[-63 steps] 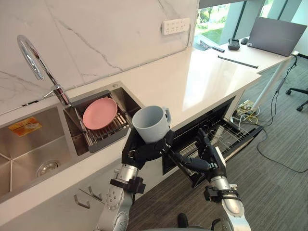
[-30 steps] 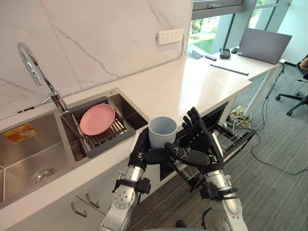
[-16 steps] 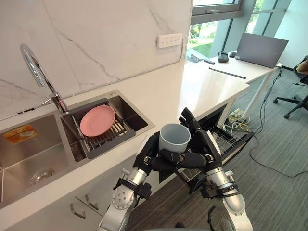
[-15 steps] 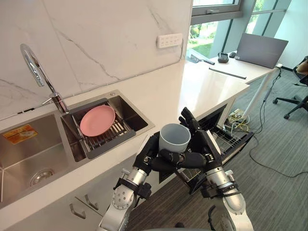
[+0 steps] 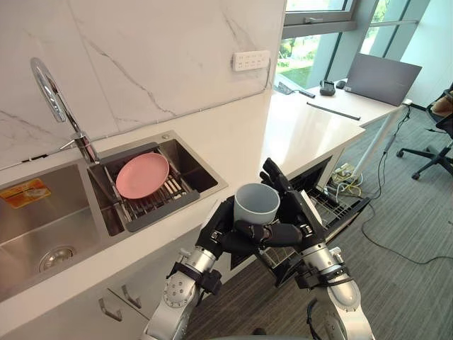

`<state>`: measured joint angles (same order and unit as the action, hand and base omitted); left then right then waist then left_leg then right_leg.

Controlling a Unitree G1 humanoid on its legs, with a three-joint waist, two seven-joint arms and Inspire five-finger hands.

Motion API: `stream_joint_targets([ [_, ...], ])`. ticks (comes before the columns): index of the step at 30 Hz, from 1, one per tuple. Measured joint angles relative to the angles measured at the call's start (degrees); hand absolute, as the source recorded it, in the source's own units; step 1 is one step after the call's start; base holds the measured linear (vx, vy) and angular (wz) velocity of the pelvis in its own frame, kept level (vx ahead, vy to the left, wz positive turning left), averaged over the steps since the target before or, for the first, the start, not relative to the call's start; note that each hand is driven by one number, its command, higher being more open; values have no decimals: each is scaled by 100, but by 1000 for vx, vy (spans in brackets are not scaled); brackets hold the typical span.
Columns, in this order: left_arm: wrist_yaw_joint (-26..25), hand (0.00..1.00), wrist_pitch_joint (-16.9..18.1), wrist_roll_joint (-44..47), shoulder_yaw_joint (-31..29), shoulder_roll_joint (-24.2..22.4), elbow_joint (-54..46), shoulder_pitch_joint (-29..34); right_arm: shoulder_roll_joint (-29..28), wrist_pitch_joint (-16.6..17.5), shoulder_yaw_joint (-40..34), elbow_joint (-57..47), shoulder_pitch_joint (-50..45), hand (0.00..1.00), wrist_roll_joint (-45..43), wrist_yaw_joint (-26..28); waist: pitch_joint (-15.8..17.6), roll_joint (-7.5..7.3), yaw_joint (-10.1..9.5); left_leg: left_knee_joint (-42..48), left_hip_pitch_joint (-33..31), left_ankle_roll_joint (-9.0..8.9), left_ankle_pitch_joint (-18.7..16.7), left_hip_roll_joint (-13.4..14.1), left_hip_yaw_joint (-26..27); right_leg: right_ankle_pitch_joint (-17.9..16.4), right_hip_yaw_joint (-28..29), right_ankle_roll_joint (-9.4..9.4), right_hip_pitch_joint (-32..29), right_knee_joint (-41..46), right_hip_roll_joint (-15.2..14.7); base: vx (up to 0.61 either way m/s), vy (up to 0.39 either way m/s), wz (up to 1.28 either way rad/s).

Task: Walk over to the sink, pick up the cup, carry it to the dishwasher, place the cup inside the dishwasher, then close the dishwasher door

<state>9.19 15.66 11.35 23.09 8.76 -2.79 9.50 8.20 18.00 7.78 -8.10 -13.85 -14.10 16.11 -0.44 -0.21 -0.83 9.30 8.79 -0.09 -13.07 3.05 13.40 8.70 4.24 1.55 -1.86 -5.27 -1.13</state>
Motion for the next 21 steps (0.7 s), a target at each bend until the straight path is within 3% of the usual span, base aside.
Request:
stream_joint_targets([
  [21, 10, 0, -119, 297, 91, 0, -71, 2, -37, 203, 15, 37, 116, 100, -9, -47, -5, -117, 2, 1, -2, 0, 0, -1, -9, -1, -6, -3, 4, 0, -3, 0, 0, 0],
])
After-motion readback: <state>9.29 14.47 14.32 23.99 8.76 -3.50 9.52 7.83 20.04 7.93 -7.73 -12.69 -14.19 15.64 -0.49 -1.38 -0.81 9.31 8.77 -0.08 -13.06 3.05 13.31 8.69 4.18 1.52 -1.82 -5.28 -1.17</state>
